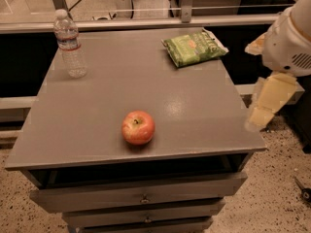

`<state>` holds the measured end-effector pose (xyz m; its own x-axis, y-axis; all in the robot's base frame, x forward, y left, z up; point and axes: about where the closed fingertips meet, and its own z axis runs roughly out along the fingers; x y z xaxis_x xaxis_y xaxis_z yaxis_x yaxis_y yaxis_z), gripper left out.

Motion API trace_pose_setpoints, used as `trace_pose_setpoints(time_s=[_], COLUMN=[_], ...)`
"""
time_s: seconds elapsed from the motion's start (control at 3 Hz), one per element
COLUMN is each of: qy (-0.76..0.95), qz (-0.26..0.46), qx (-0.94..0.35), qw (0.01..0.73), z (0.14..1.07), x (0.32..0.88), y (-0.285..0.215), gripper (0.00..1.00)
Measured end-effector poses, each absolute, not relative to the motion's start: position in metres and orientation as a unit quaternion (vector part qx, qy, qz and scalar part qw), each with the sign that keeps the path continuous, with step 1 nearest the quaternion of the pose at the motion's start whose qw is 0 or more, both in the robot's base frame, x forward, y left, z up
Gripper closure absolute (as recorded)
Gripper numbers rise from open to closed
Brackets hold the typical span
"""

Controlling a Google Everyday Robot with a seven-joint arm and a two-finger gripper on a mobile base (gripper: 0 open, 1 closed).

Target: Move apple near water bottle

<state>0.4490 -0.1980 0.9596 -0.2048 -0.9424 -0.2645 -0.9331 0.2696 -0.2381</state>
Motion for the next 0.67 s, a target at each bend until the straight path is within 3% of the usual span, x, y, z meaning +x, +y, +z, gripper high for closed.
trace_pose_setpoints(time_s=[0.67], qy=[0.756], qz=[0.108], qx=[-0.606], qw=[0.222], z=[0.877], x=[0.479], y=[-0.105], gripper=[0.00])
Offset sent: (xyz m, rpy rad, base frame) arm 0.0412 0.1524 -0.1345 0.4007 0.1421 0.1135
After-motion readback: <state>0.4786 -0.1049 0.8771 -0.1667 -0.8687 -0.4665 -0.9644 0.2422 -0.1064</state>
